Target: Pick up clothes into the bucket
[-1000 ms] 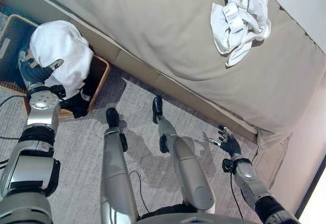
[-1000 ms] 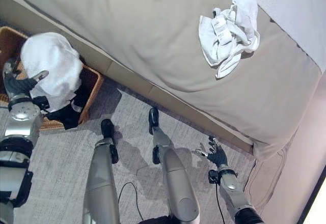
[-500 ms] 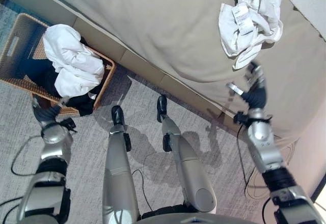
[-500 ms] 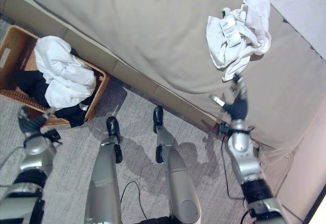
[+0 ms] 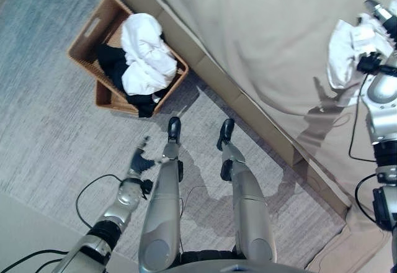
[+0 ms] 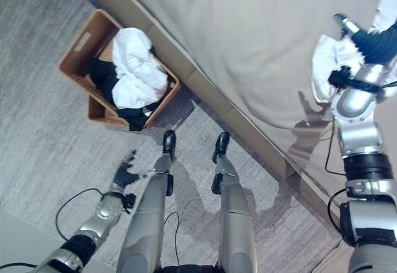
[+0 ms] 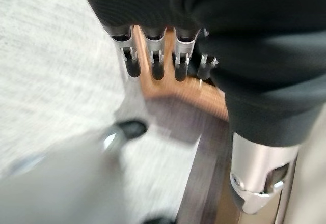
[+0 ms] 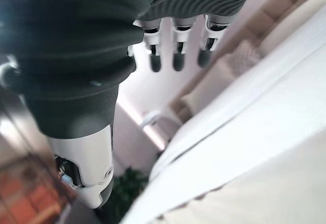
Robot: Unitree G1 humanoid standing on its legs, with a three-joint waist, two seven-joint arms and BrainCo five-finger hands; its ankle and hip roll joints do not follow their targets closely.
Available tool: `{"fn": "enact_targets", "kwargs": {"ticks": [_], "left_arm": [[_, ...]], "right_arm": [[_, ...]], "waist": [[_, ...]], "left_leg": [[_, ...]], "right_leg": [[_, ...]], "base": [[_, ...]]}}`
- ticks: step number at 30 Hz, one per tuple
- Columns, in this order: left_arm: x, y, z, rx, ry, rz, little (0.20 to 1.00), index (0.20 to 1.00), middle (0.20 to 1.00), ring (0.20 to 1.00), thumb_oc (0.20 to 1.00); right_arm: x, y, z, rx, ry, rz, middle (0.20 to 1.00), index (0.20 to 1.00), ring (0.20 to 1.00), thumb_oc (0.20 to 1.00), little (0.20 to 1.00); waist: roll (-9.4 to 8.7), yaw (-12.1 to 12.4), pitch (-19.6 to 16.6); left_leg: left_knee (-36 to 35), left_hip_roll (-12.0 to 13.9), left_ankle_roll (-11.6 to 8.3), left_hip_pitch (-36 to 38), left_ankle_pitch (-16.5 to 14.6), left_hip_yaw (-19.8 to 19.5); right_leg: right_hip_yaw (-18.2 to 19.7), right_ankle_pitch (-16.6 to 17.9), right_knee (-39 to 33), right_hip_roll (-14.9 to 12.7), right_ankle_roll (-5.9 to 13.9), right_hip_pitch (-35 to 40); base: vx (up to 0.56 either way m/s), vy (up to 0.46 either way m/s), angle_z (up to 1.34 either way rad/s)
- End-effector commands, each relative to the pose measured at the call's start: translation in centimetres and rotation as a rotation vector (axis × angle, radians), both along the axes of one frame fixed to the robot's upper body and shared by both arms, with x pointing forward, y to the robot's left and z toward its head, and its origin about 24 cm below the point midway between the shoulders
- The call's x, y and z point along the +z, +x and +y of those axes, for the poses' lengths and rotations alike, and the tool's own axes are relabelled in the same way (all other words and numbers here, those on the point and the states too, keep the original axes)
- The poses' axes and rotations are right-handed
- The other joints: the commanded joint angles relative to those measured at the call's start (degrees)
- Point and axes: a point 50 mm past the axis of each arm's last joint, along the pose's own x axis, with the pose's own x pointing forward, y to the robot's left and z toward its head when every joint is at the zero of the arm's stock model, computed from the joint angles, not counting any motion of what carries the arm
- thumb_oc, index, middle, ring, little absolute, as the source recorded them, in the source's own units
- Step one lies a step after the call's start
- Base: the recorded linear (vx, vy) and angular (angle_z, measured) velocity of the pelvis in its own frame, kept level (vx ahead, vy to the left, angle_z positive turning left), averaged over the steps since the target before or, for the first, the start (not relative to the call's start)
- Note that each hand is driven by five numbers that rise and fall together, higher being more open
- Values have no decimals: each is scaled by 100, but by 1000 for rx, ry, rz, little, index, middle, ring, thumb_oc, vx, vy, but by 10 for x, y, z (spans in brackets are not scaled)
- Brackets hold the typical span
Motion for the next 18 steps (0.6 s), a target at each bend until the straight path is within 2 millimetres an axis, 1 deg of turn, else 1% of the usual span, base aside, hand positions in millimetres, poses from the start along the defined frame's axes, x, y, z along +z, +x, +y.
{"fn": "enact_targets", "kwargs": {"ticks": [1, 2, 3, 4, 5, 6, 7, 8, 9, 11, 12, 13, 15, 16, 17, 18], "left_arm": [[-11, -16, -12, -30, -47, 21, 1000, 1000, 1000, 1000, 1000], [-14, -20, -16, 38, -172, 38, 1000, 1000, 1000, 1000, 1000], [-14, -19, -17, 41, -178, 37, 1000, 1000, 1000, 1000, 1000], [-15, -20, -23, 55, -238, 46, 1000, 1000, 1000, 1000, 1000], [-15, -19, -24, 57, -242, 45, 1000, 1000, 1000, 1000, 1000], [-14, -18, -31, 26, -235, 44, 1000, 1000, 1000, 1000, 1000], [-13, -17, -36, 20, -247, 48, 1000, 1000, 1000, 1000, 1000], [-14, -16, -38, 17, -250, 52, 1000, 1000, 1000, 1000, 1000], [-14, -15, -39, 16, -252, 56, 1000, 1000, 1000, 1000, 1000], [-13, -15, -39, 11, -239, 54, 1000, 1000, 1000, 1000, 1000], [-13, -14, -42, -17, -216, 59, 1000, 1000, 1000, 1000, 1000], [-13, -14, -42, -17, -216, 59, 1000, 1000, 1000, 1000, 1000], [-14, -13, -42, -6, -218, 67, 1000, 1000, 1000, 1000, 1000], [-14, -13, -42, -6, -217, 67, 1000, 1000, 1000, 1000, 1000], [-18, -14, -43, 2, -219, 89, 1000, 1000, 1000, 1000, 1000], [-18, -14, -43, 2, -219, 89, 1000, 1000, 1000, 1000, 1000]], "right_arm": [[30, -15, -18, -127, -114, -17, 1000, 1000, 1000, 1000, 1000], [32, -10, -35, -220, -143, 114, 1000, 1000, 1000, 1000, 1000], [34, -9, -34, -217, -147, 113, 1000, 1000, 1000, 1000, 1000], [40, -4, -44, -269, -143, 210, 1000, 1000, 1000, 1000, 1000], [42, -3, -43, -266, -147, 208, 1000, 1000, 1000, 1000, 1000], [49, 4, -45, -284, -163, 305, 1000, 1000, 1000, 1000, 1000], [45, 6, -49, -283, -140, 335, 1000, 1000, 1000, 1000, 1000], [36, 4, -59, -299, -100, 381, 1000, 1000, 1000, 1000, 1000], [33, 5, -62, -298, -82, 413, 1000, 1000, 1000, 1000, 1000], [32, 6, -65, -297, -72, 441, 1000, 1000, 1000, 1000, 1000], [24, 2, -77, -326, -11, 490, 1000, 1000, 1000, 1000, 1000], [24, 2, -77, -326, -11, 490, 1000, 1000, 1000, 1000, 1000], [6, 0, -88, -345, 53, 550, 1000, 1000, 1000, 1000, 1000], [5, -1, -88, -345, 54, 550, 1000, 1000, 1000, 1000, 1000], [-8, -5, -97, -369, 108, 582, 1000, 1000, 1000, 1000, 1000], [-9, -5, -97, -369, 108, 582, 1000, 1000, 1000, 1000, 1000]], "waist": [[495, -188, -96], [544, -121, -96], [553, -143, -96], [570, -111, -96], [578, -129, -96], [561, -129, -96], [571, -164, -96], [590, -183, -96], [605, -204, -96], [615, -241, -96], [659, -281, -96], [659, -282, -96], [720, -369, -96], [712, -363, -96], [749, -400, -96], [746, -396, -96]], "left_leg": [[-150, -38, -60, 187, 53, -305], [-336, 23, -54, 230, 163, -285], [-346, 24, -53, 230, 167, -279], [-406, 60, -25, 223, 195, -248], [-408, 60, -25, 217, 195, -240], [-399, 98, -15, 161, 200, -203], [-368, 98, -15, 120, 200, -186], [-351, 95, -13, 87, 203, -178], [-350, 100, -15, 59, 214, -179], [-352, 106, -22, 21, 227, -156], [-362, 117, -30, -29, 233, -140], [-361, 117, -30, -29, 233, -140], [-352, 131, -35, -108, 237, -63], [-351, 129, -34, -109, 237, -58], [-342, 139, -31, -134, 220, -32], [-341, 139, -31, -134, 219, -29]], "right_leg": [[-91, -540, 540, -182, 338, 232], [-66, -539, 607, -181, 328, 138], [-59, -540, 611, -181, 328, 128], [5, -542, 681, -155, 316, 17], [14, -542, 685, -154, 316, 4], [105, -549, 794, -109, 304, -163], [158, -557, 847, -102, 299, -247], [190, -567, 918, -101, 300, -321], [228, -586, 973, -95, 293, -396], [265, -609, 1059, -91, 289, -487], [304, -635, 1113, -91, 284, -579], [304, -635, 1114, -91, 284, -580], [392, -649, 1193, -47, 276, -728], [398, -651, 1198, -48, 276, -733], [463, -655, 1229, -20, 276, -808], [467, -656, 1231, -20, 276, -810]], "base": [[-8, -24, 22], [-3, -32, 12], [-8, -54, 0], [-2, -24, -6], [5, -59, -12], [15, -66, -13], [20, -83, -19], [15, -69, -17], [16, -58, -17], [13, -44, -6], [0, 0, 0], [12, -34, -1], [15, -2, -10], [23, -3, -12], [12, -7, -6], [20, -19, -13]]}}
